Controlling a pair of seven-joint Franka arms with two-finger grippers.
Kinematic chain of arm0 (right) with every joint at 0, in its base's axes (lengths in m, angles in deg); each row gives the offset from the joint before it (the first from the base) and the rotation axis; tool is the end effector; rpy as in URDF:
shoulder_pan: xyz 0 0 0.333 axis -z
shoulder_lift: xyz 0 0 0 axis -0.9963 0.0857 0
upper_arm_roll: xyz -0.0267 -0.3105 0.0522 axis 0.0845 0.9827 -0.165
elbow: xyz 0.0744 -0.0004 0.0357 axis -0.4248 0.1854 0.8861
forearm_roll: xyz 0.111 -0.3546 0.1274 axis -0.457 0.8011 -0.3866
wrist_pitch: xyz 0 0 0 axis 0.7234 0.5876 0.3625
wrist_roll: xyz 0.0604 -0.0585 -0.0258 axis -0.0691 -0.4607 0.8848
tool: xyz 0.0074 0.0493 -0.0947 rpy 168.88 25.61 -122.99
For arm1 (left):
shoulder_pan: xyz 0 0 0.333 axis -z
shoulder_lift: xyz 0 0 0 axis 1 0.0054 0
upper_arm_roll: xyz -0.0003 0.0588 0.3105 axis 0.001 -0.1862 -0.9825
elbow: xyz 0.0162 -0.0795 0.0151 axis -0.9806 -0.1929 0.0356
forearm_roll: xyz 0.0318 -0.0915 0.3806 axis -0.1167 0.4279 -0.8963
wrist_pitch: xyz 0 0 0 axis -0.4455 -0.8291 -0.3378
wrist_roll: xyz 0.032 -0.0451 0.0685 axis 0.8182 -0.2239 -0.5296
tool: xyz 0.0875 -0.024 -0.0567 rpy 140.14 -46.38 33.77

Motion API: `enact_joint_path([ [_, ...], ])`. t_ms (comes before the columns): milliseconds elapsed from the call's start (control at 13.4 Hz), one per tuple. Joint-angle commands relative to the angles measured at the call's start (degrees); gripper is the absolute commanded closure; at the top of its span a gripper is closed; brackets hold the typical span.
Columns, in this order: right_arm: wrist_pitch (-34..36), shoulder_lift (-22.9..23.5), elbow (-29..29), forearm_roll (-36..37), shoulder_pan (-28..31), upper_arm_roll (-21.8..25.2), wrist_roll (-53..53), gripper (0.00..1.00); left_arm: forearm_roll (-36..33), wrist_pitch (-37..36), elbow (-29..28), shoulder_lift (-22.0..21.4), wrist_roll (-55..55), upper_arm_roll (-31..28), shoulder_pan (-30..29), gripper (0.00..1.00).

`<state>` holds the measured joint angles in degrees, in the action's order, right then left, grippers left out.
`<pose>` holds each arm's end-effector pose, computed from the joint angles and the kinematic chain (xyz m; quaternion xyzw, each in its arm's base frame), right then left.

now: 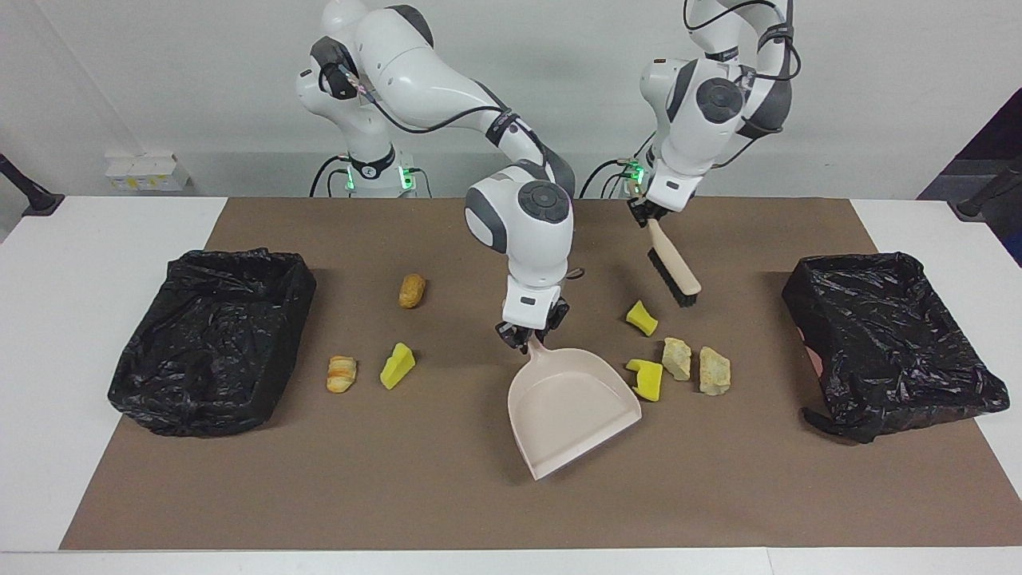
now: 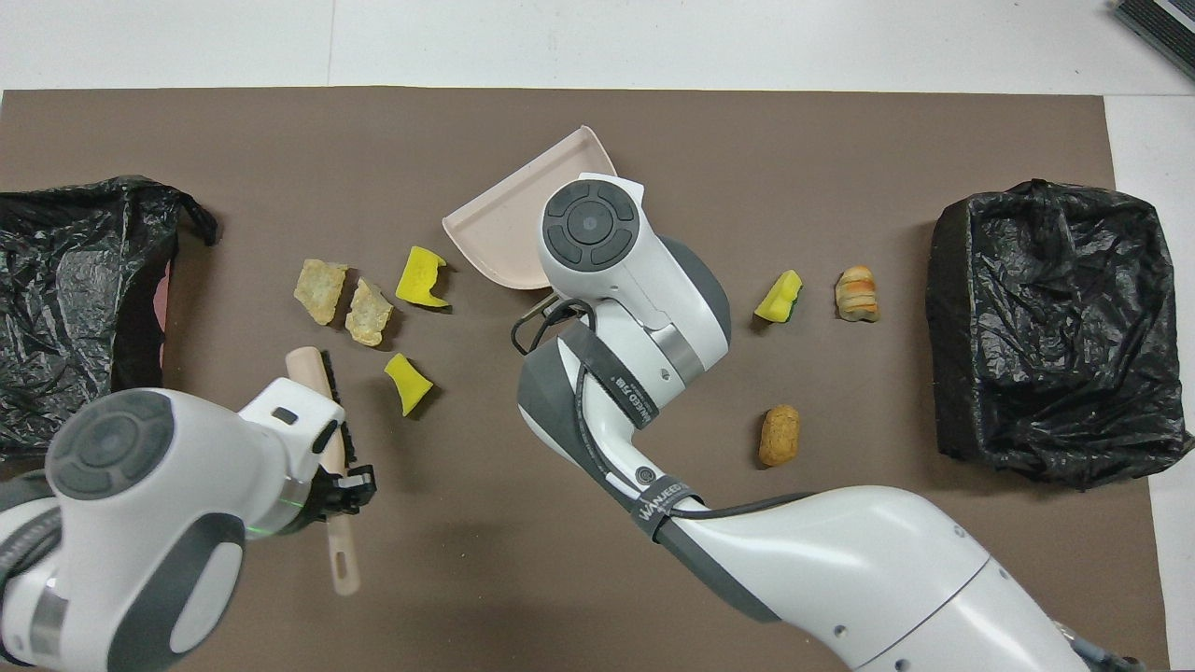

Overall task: Sweep and dump trash in bin
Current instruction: 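Grasp the brush with the left gripper while the right gripper tilts the dustpan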

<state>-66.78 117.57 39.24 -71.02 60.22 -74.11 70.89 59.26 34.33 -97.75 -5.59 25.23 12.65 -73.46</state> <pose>0.6258 0.3863 0.3694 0.9516 0.3033 0.0349 0.0338 0.4121 -0.1402 0.4297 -0.9880 -0.1202 0.0972 0.0028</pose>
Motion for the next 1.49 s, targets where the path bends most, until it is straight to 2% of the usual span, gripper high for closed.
enact_joint_path([
  [0, 1.03, -1.30, 1.20, 1.78, 2.71, -0.57, 13.58, 1.00, -3.97, -4.76, 9.88, 7.60, 6.08, 0.82, -7.34, 1.00],
  [149, 1.21, -0.78, 1.03, 0.82, 5.42, -0.83, 22.19, 1.00, -4.96, -7.75, 17.52, 13.91, 8.11, 0.73, -9.89, 1.00],
  [223, 1.47, -0.69, 1.12, 0.47, 6.57, -0.92, 25.72, 1.00, -5.04, -7.94, 19.47, 17.17, 8.12, 0.73, -10.69, 1.00],
  [298, 1.56, -0.60, 1.20, 0.55, 7.02, -1.01, 28.63, 1.00, -4.87, -6.81, 19.40, 18.07, 8.20, 0.73, -11.57, 1.00],
  [521, 3.23, -0.69, 1.12, 1.25, 7.28, -0.92, 37.33, 1.00, -0.93, -4.44, 18.62, 18.96, 6.99, 0.73, -13.16, 1.00],
  [670, 4.63, -0.77, 1.12, 1.34, 7.20, -1.01, 38.49, 1.00, 0.31, -0.05, 17.65, 19.74, 5.58, 0.82, -12.55, 1.00],
  [745, 5.33, -0.77, 1.12, 1.17, 7.20, -1.01, 41.80, 1.00, 0.32, 1.19, 17.65, 21.14, 4.18, 0.82, -11.93, 1.00],
  [1117, 4.82, -0.77, 1.64, 1.52, 7.02, -1.01, 52.80, 1.00, 2.95, 8.74, 14.49, 22.91, -2.07, 1.08, -7.54, 1.00],
  [1415, 4.46, -0.77, 1.82, 1.52, 7.20, -1.01, 59.84, 1.00, 4.18, 11.30, 14.75, 23.18, -0.15, 1.26, -3.07, 1.00],
])
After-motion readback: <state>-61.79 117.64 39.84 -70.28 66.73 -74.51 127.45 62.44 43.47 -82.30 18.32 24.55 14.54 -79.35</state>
